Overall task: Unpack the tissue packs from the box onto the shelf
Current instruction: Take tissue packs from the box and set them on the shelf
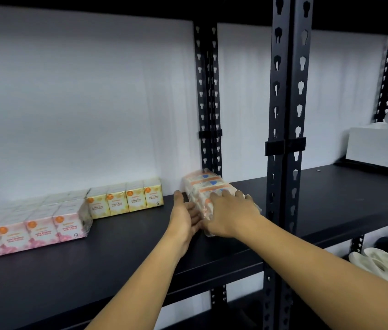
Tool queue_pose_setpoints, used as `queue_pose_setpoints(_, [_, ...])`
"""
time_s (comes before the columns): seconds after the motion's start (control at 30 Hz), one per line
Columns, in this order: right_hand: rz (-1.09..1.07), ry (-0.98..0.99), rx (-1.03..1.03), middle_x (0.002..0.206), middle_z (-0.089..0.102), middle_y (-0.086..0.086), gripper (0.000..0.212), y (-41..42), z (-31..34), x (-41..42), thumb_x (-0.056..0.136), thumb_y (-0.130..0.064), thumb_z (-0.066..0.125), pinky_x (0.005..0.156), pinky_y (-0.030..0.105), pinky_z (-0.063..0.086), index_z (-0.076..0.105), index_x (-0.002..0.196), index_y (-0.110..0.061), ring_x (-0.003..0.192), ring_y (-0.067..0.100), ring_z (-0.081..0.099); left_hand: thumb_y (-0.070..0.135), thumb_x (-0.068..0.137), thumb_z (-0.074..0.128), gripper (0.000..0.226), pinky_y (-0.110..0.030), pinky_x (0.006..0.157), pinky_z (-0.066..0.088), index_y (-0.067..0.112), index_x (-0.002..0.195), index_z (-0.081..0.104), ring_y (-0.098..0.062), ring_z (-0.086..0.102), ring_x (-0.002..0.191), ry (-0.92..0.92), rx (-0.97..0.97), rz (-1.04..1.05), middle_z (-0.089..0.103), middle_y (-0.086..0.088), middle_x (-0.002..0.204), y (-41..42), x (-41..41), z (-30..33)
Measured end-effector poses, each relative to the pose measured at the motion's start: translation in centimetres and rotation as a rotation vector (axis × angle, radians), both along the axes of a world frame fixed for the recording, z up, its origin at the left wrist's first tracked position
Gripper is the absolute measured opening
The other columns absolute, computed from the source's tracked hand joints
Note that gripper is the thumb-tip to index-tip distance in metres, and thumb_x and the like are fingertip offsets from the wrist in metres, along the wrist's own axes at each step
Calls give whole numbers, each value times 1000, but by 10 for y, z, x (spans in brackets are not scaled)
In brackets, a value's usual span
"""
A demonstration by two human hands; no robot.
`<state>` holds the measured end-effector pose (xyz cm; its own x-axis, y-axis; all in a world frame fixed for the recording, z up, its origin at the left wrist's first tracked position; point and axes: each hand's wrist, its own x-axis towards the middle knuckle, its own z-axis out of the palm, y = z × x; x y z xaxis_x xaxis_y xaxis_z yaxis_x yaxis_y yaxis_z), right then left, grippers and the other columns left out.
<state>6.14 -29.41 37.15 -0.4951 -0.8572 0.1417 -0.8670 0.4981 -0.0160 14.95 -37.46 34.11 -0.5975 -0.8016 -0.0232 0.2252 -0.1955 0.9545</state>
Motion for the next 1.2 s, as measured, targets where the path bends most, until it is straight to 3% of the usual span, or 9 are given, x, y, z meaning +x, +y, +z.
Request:
queue_pose_setpoints(0.1, [30,-10,8,153,33,8,80,4,0,0,81,-53,59,114,55,24,30,148,-21,138,40,30,55,102,19,73,-36,102,42,-2,141,43,-29,48,132,-8,13,-52,51,-19,140,9,0,-1])
queue_pose_setpoints(0.27, [59,-57,-2,156,28,6,74,5,-1,-9,85,-50,55,118,53,17,29,148,-23,142,40,23,55,102,18,75,-36,111,35,-5,141,43,-28,43,137,-14,7,-64,49,-20,143,13,-4,0])
queue_pose_setpoints(0.47, [54,-50,-49,156,29,6,72,4,-6,-10,84,-55,52,116,52,18,31,147,-24,142,39,23,51,104,14,69,-24,96,34,2,135,52,-12,60,98,-61,-79,0,57,-11,134,-8,-12,1])
queue_pose_setpoints(0.53, [50,-66,-54,157,27,6,75,3,-6,-10,83,-53,54,117,52,15,31,147,-24,143,38,21,50,104,14,69,-25,102,32,0,138,47,-18,53,123,-38,-56,-5,56,-8,133,-17,-17,4])
queue_pose_setpoints(0.6, [53,-71,-55,158,26,8,76,1,-6,-11,83,-53,54,118,51,14,30,148,-23,144,37,19,55,102,14,72,-30,114,31,3,137,50,-21,50,130,-29,-24,-25,58,-11,136,-26,-22,3])
queue_pose_setpoints(0.7, [57,-72,-41,159,24,10,76,-2,-6,-12,85,-54,51,118,52,12,28,150,-23,146,37,16,58,101,15,72,-31,90,50,5,122,60,-18,66,103,-62,7,-58,71,-10,108,-29,-28,4])
queue_pose_setpoints(0.8, [60,-68,-38,160,22,11,77,-4,-6,-14,86,-54,51,119,53,11,26,151,-21,147,37,15,56,101,16,69,-27,74,50,6,118,61,-16,67,94,-78,16,-81,72,-8,101,-26,-31,5])
queue_pose_setpoints(1.0, [66,-55,-35,160,23,11,78,-3,-5,-12,85,-54,53,120,52,12,27,150,-21,147,37,17,57,101,14,75,-37,116,32,1,138,49,-21,54,127,-52,-40,-77,61,-13,132,-31,-25,2])
queue_pose_setpoints(1.2, [89,-84,-109,152,35,9,70,6,-2,-4,84,-52,52,118,52,14,37,144,-21,142,34,25,51,103,14,66,-40,121,16,8,151,29,-18,27,146,-187,-231,-90,34,-5,156,-15,12,20])
